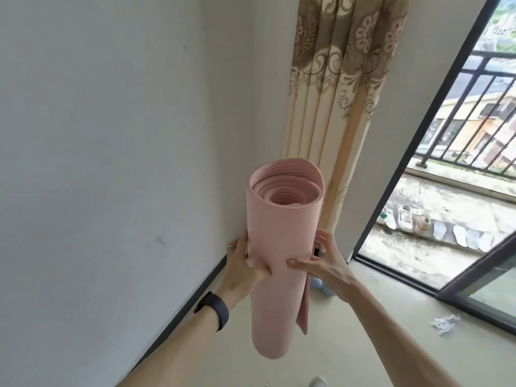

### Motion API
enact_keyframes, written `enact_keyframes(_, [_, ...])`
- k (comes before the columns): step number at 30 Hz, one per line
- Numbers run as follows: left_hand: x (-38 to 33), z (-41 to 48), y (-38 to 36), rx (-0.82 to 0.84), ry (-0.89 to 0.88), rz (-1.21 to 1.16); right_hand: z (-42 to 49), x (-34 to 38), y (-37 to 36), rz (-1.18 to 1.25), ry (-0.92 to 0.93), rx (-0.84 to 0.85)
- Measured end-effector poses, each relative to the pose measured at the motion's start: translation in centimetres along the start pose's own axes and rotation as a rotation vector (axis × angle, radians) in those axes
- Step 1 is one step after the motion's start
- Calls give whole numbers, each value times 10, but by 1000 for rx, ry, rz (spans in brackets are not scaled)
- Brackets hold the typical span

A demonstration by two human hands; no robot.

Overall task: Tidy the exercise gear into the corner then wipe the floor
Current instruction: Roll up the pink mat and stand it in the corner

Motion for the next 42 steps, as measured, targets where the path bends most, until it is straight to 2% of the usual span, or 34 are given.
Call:
enact_keyframes(7, [12,129,-52,-127,3,175,140,52,64,-179,68,111])
enact_keyframes(10, [13,176,-57,-177,44,164,195,71,77,-218,47,118])
enact_keyframes(17, [47,301,-49,-283,94,-49,332,98,65,-301,47,79])
enact_keyframes(22, [105,397,-27,-323,174,-56,444,111,50,-258,11,158])
enact_keyframes(27, [162,485,1,-287,247,-28,544,124,30,-207,-64,148])
enact_keyframes(34, [248,571,21,-225,392,32,656,85,2,-274,-128,103])
enact_keyframes(42, [365,640,4,-224,403,-23,768,14,-8,-296,-176,40])
Point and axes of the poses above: each hand's wrist, its own z-axis towards the middle knuckle, its own y-axis out of the back of the hand, x = y × z, the point moved 3 cm from there along z, towards the middle knuckle, and after that the axes turned 14 degrees about -y, right-handed, at the moved point
